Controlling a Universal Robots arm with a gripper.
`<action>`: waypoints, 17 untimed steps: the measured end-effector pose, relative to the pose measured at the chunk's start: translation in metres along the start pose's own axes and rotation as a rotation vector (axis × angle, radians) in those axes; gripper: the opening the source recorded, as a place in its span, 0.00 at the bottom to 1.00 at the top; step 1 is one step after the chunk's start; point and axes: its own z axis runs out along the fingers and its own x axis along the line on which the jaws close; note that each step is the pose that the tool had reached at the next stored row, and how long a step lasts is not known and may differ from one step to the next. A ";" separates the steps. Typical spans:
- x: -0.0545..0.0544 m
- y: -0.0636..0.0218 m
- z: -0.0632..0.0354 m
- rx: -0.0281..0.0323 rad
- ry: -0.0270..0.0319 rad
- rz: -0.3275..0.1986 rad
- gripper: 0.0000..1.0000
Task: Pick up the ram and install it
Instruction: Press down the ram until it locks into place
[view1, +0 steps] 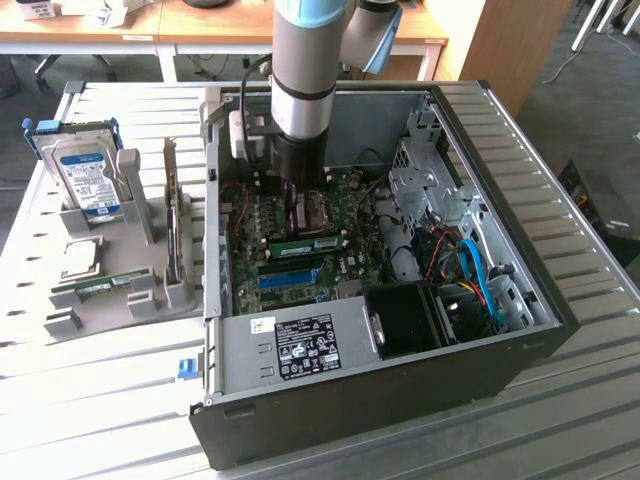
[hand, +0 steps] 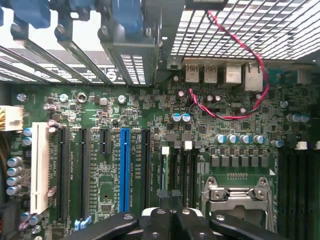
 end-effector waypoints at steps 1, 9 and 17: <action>0.000 0.0001 -0.0025 0.0000 0.0000 0.000 0.11; -0.001 0.0005 -0.0231 -0.0001 -0.0001 0.000 0.11; -0.002 0.0009 -0.0408 -0.0001 0.0000 0.000 0.11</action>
